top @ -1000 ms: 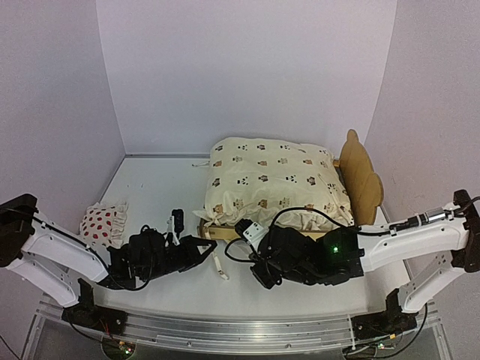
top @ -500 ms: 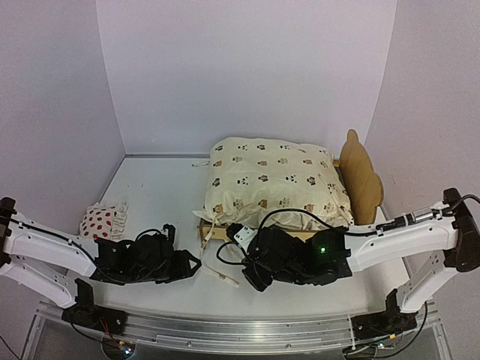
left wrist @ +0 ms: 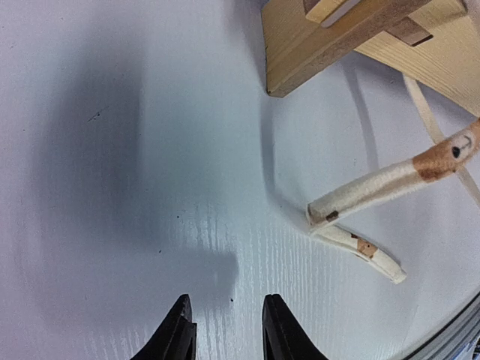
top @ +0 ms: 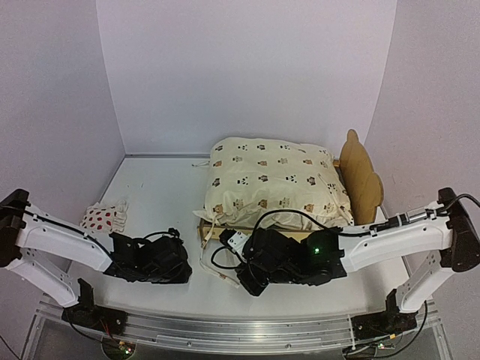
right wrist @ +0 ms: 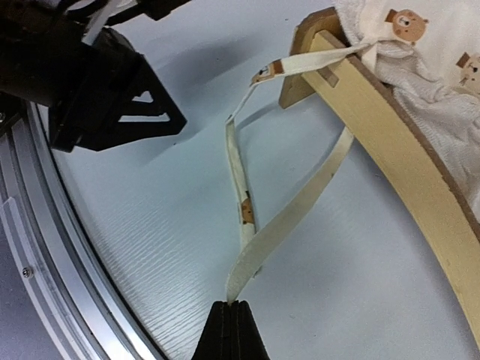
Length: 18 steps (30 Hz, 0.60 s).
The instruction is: Set up the pet bed
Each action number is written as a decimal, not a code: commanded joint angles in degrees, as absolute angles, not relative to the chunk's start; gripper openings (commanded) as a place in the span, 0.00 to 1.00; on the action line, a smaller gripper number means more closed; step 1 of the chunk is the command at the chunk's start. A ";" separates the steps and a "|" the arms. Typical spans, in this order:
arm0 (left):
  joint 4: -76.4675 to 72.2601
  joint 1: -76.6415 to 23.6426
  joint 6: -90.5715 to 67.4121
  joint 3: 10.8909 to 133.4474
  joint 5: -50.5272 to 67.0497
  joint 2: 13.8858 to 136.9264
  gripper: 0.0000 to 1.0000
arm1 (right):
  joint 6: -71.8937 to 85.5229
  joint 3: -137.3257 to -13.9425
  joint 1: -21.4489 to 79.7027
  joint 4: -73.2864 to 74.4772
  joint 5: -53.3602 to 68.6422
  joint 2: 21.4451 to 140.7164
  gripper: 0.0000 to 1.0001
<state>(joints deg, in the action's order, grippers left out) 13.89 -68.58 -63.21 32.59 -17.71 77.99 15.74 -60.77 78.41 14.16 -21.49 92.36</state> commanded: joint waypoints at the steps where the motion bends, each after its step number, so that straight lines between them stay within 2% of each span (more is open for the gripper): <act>1: 12.05 -68.78 -59.93 37.52 -19.51 82.34 0.29 | 16.95 -63.80 78.39 10.89 -9.14 94.99 0.00; 8: 15.76 -68.80 -60.79 37.56 -21.87 80.23 0.31 | 20.21 -67.27 78.40 6.51 1.84 102.33 0.00; 16: 20.12 -68.71 -63.71 34.33 -24.16 73.28 0.33 | 22.28 -73.78 78.31 4.92 3.73 112.59 0.00; 18: 21.61 -68.73 -64.10 34.12 -24.72 71.82 0.33 | 22.83 -74.71 78.19 4.92 3.95 114.34 0.04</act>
<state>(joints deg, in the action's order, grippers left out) 17.65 -68.58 -62.31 35.02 -21.72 75.50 21.03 -71.19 77.74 6.74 -0.75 111.48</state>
